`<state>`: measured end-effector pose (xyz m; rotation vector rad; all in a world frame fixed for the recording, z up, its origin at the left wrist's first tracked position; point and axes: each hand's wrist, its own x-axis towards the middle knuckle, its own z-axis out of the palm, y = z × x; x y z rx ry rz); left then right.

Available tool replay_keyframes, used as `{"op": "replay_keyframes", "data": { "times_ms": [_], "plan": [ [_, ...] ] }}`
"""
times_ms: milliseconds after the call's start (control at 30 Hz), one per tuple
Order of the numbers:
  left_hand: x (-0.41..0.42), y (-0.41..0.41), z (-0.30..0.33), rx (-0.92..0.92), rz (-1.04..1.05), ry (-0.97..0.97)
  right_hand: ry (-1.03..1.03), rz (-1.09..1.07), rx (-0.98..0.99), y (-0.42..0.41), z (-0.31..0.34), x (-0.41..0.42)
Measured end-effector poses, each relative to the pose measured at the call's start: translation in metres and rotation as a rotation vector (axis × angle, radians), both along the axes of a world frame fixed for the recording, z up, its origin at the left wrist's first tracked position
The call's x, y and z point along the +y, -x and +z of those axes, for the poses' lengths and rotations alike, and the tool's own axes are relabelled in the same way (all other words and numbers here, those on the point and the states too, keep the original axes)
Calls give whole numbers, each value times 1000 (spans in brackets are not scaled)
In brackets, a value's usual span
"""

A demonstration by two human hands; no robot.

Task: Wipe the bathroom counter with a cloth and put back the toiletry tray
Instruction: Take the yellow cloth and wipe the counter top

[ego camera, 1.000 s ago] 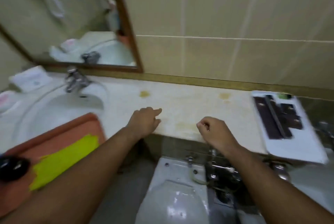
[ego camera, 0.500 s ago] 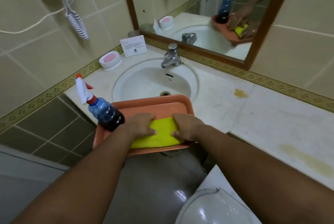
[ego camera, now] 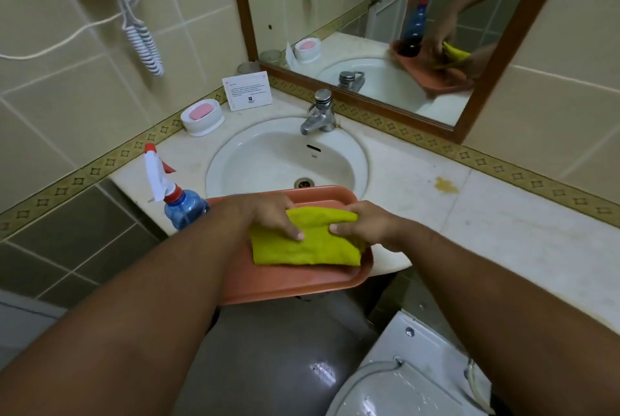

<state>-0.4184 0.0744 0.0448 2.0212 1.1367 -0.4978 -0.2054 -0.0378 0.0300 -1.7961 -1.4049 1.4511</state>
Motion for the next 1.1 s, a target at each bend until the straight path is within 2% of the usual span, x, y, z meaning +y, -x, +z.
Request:
{"op": "replay_keyframes", "data": {
  "times_ms": [133,233,333,400,467,600,700,733,767,800,833,867,900,933,1000,1100],
  "plan": [
    [0,-42,21,-133,39,46,34,-168,172,-46,12,-39],
    [-16,-86,13,-325,180,284,80,-356,262,-93,11,-82],
    [-46,-157,-13,-509,306,526,116,-514,207,-148,6,-138],
    [-71,-211,-29,-589,389,612,83,-667,187,-182,-1,-171],
    [-104,-280,-43,-588,368,591,27,-877,201,-222,-7,-209],
    [-157,-395,-53,-594,241,432,-43,-1182,179,-285,-17,-272],
    [-176,-457,-43,-740,344,558,-60,-1324,65,-321,-22,-310],
    [-174,-467,-39,-800,410,598,-30,-1290,-79,-328,-23,-318],
    [-171,-472,-37,-847,460,556,38,-1169,-296,-336,-26,-326],
    [-164,-471,-38,-854,448,397,146,-985,-563,-342,-27,-332],
    [-157,-461,-41,-811,348,155,249,-795,-852,-345,-28,-334],
    [-150,-448,-49,-727,195,-92,285,-639,-1107,-346,-28,-333],
    [-144,-433,-59,-633,49,-277,240,-541,-1243,-346,-28,-328],
    [-138,-416,-70,-544,-65,-370,155,-491,-1259,-346,-30,-319],
    [-132,-383,-91,-400,-231,-471,39,-392,-1133,-344,-34,-300],
    [-130,-354,-113,-273,-414,-599,5,-242,-1020,-342,-53,-271]
  ]
}}
